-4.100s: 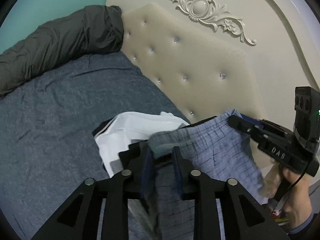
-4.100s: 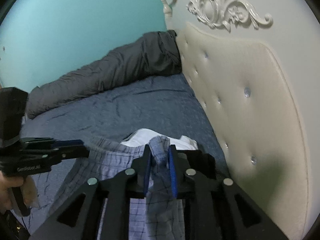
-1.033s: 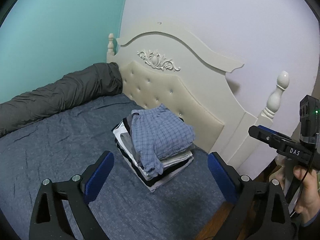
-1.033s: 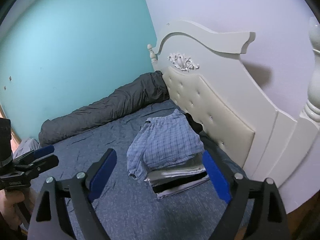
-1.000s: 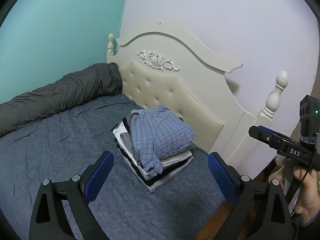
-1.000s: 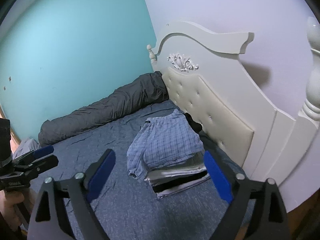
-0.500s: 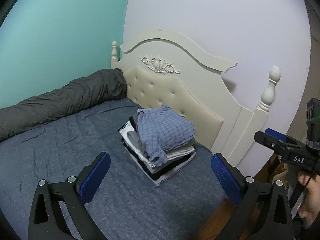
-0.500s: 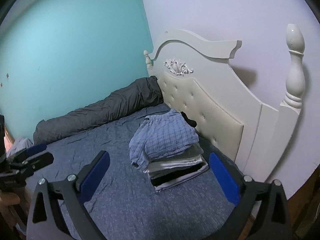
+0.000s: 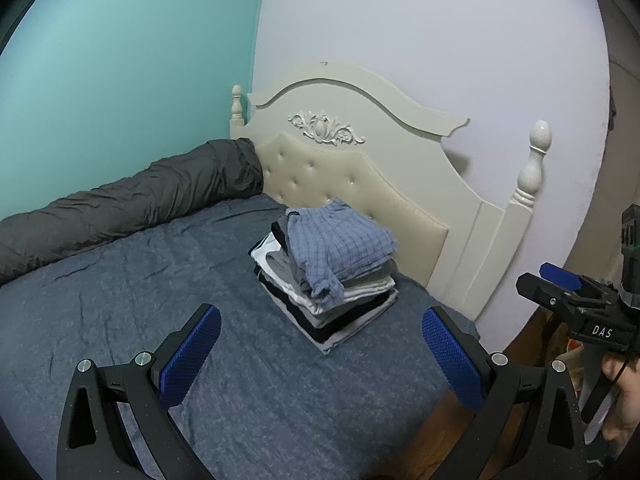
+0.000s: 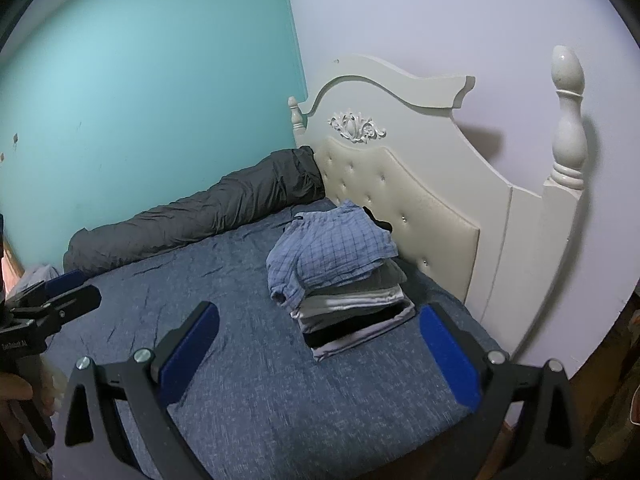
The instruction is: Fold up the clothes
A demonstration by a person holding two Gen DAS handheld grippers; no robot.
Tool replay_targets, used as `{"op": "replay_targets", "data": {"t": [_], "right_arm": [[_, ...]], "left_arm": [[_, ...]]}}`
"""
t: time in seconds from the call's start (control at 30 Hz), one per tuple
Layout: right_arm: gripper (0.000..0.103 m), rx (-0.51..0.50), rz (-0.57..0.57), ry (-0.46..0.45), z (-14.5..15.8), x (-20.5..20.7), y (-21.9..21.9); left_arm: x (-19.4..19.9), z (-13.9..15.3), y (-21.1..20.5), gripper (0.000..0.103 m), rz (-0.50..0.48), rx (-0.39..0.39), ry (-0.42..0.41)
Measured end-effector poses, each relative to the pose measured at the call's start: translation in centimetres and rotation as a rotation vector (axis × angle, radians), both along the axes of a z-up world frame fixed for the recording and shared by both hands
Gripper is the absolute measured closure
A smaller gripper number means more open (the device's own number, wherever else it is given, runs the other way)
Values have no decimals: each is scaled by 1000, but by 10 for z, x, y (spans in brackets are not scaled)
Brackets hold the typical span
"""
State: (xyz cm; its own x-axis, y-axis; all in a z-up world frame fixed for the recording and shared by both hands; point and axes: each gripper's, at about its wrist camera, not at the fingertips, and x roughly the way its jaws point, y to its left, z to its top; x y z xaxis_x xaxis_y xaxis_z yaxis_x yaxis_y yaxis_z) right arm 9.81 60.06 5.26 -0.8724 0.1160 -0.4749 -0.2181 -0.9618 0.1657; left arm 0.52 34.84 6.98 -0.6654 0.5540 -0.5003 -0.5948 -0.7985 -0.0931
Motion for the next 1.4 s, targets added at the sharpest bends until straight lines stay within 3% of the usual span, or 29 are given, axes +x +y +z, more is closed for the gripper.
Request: {"op": "replay_targets", "data": {"t": [0.7, 1.4], "right_arm": [[2, 56, -37, 37, -11, 54, -40], [2, 83, -61, 19, -45, 59, -57]], "left_arm": [[43, -9, -28, 0, -2, 30, 36], [63, -46, -39, 0, -11, 25, 19]]}}
